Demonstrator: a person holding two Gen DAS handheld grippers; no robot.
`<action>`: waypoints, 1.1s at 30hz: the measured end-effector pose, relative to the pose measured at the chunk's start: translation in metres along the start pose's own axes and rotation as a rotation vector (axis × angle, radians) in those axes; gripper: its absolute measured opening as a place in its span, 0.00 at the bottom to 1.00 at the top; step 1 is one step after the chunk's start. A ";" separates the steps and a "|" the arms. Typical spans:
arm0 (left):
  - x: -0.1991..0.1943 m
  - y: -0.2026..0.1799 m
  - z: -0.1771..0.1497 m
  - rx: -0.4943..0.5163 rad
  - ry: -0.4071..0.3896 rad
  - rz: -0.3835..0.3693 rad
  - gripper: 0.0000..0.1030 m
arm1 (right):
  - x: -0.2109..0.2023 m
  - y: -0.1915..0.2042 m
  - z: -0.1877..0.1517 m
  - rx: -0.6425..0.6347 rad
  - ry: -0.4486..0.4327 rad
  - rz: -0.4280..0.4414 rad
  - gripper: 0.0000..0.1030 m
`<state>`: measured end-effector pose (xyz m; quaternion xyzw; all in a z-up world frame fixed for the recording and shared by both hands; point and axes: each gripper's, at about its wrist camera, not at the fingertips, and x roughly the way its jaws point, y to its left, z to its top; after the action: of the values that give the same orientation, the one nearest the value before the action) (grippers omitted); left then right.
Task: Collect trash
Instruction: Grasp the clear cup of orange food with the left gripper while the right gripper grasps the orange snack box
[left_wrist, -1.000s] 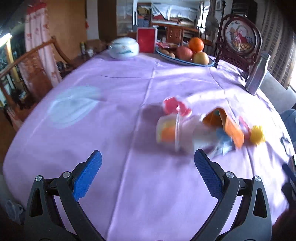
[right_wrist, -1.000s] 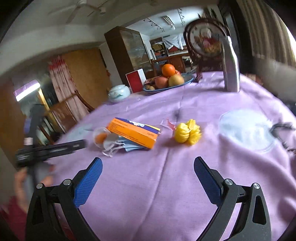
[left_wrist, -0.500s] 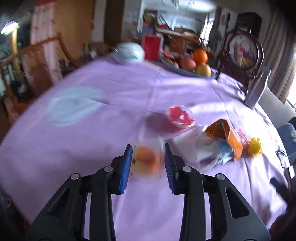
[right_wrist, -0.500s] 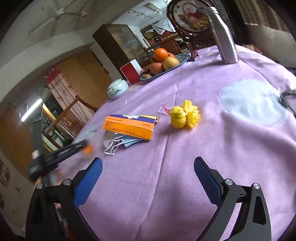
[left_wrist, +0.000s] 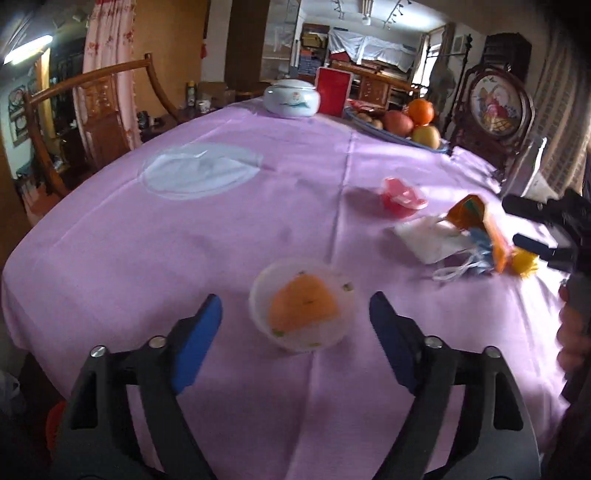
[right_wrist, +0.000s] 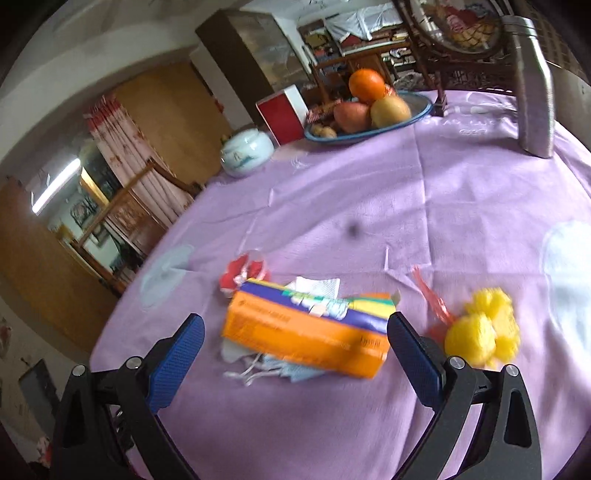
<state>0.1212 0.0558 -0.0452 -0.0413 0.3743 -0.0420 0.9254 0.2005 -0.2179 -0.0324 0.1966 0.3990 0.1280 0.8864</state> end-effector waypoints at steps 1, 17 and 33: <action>0.002 0.002 -0.001 -0.003 0.013 0.003 0.78 | 0.004 -0.002 0.002 -0.009 0.007 -0.015 0.95; 0.004 -0.002 -0.007 0.006 0.018 0.032 0.84 | -0.003 0.026 -0.016 -0.235 0.074 0.183 0.94; 0.003 0.000 -0.007 -0.002 0.008 0.015 0.85 | 0.003 0.060 -0.043 -0.322 0.164 0.354 0.94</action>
<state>0.1186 0.0552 -0.0521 -0.0392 0.3784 -0.0348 0.9242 0.1656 -0.1527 -0.0333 0.1085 0.4032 0.3588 0.8348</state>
